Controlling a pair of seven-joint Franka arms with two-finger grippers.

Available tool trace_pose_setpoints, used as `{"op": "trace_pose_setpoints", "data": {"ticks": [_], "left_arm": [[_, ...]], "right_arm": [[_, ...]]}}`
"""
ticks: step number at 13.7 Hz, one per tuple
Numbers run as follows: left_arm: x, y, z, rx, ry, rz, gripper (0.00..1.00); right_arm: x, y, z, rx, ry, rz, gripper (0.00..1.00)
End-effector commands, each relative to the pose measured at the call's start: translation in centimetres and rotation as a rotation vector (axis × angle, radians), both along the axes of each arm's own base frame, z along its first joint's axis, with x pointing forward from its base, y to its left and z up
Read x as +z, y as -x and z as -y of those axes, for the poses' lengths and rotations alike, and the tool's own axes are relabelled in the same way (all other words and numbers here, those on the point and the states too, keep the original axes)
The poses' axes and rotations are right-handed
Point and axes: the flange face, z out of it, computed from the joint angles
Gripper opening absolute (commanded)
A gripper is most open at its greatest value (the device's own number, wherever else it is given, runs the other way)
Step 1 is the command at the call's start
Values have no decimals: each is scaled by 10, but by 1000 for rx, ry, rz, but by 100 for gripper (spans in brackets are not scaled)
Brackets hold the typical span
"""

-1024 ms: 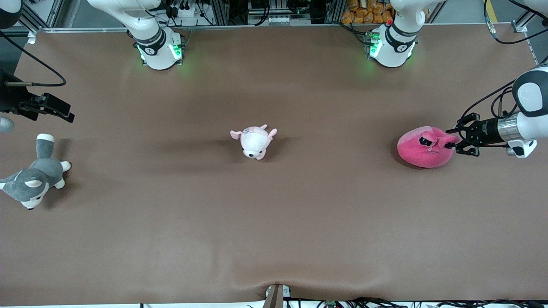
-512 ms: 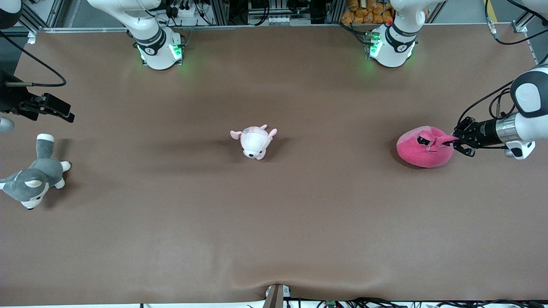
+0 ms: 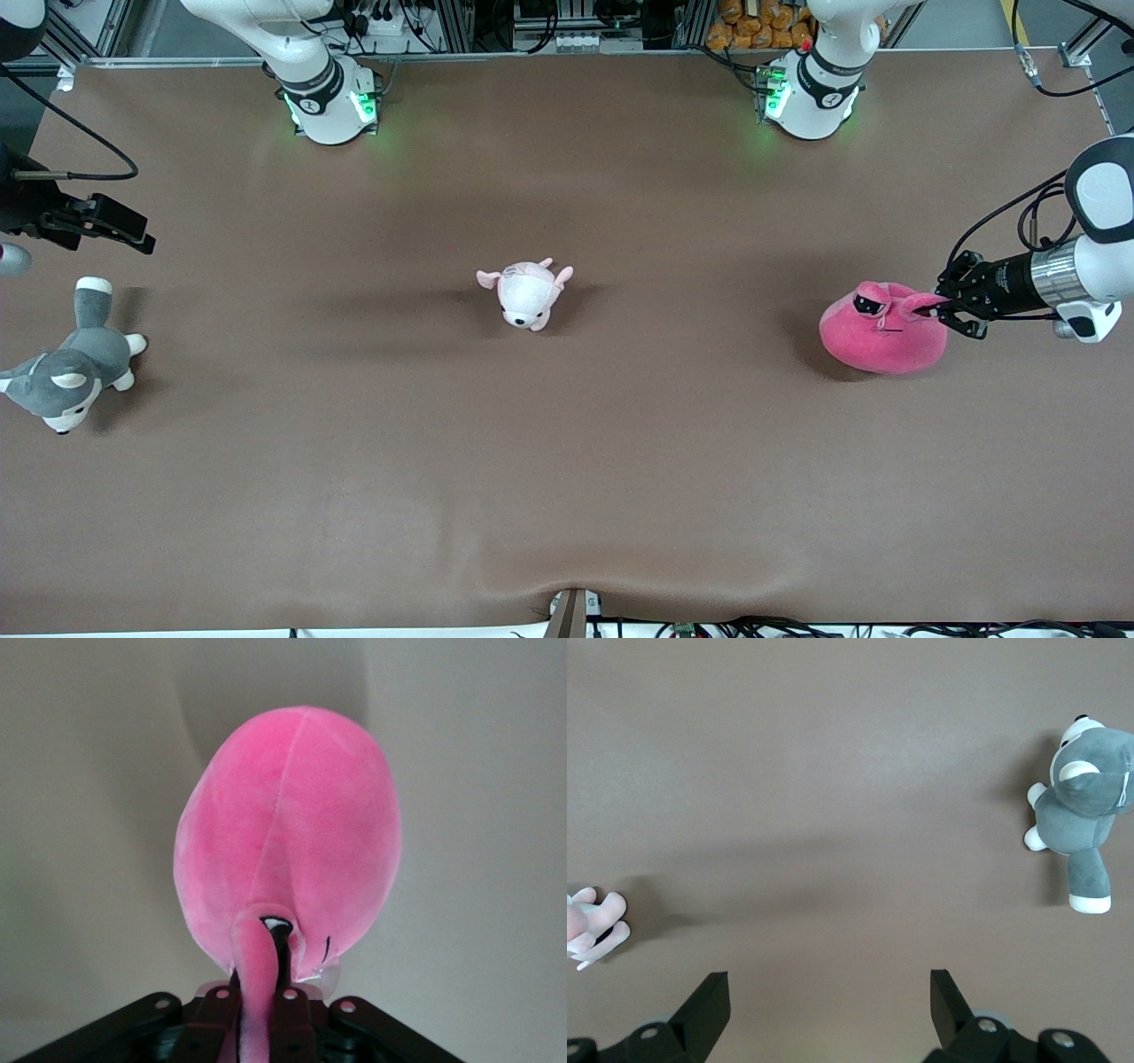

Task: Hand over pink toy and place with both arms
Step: 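Close the left gripper on the pink toy and lift it, then carry the pink toy to center while the right gripper reaches it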

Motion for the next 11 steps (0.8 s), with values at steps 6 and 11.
{"op": "trace_pose_setpoints", "data": {"ticks": [6,11], "left_arm": [[96,-25,120,112,17,-9,0],[131,-23,212,223,87,-58,0]], "right_arm": [[-10,-27,-45,-110,-45,29,100],[-35,-48,-144,-130,-82,13,100]]}}
